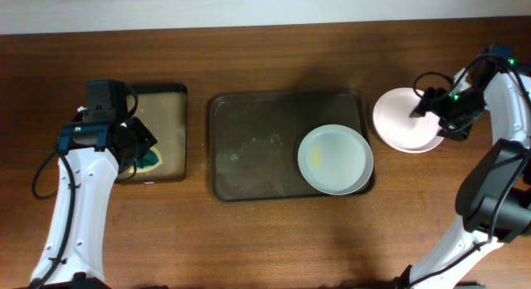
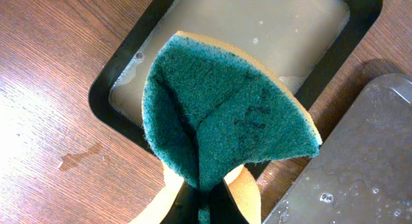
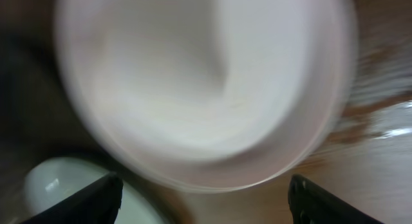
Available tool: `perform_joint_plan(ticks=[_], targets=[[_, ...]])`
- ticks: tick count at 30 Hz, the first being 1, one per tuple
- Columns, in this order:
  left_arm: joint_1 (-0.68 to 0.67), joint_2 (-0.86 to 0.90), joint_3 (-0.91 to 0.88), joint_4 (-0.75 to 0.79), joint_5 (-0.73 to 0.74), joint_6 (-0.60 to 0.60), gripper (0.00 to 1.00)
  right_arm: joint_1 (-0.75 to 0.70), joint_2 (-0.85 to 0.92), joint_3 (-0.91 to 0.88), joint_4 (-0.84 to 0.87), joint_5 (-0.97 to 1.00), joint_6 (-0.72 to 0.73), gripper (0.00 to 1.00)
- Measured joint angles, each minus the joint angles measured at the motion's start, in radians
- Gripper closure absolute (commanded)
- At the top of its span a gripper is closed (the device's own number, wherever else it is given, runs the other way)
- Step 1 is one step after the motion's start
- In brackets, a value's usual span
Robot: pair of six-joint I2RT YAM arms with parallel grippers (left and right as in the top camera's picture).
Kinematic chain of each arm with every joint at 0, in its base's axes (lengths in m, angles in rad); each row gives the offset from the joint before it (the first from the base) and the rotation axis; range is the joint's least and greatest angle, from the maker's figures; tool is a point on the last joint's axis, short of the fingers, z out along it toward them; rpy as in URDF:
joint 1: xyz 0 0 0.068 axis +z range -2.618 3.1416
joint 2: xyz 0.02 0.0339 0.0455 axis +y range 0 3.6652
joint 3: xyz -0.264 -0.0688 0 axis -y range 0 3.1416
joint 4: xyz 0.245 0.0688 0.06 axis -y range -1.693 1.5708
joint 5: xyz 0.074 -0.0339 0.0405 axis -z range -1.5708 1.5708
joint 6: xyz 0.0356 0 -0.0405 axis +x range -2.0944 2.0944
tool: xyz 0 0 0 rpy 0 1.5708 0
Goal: Clean dirty plates on tray and stack at the side
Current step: 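Lift the pink plate with the right gripper and stack it on the white plate, then move the right gripper to the pale green plate and grip its rim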
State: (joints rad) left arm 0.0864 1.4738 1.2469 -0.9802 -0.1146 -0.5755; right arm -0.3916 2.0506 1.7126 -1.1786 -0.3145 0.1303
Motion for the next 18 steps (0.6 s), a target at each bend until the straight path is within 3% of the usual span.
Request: perform_joint_plan(ticks=[6,12,18], targets=[[0.000,0.000,0.000,0.004,0.000,0.000,1.00,0.190,-0.104,-0.002,-0.073,-0.092,-0.195,0.16],[0.000,0.000,0.000,0.004,0.003,0.004,1.00,0.448,-0.106,-0.157,0.112,0.103,-0.266,0.16],[0.000,0.000,0.000,0.004,0.003,0.007,1.00,0.555,-0.103,-0.255,0.231,0.325,-0.266,0.11]])
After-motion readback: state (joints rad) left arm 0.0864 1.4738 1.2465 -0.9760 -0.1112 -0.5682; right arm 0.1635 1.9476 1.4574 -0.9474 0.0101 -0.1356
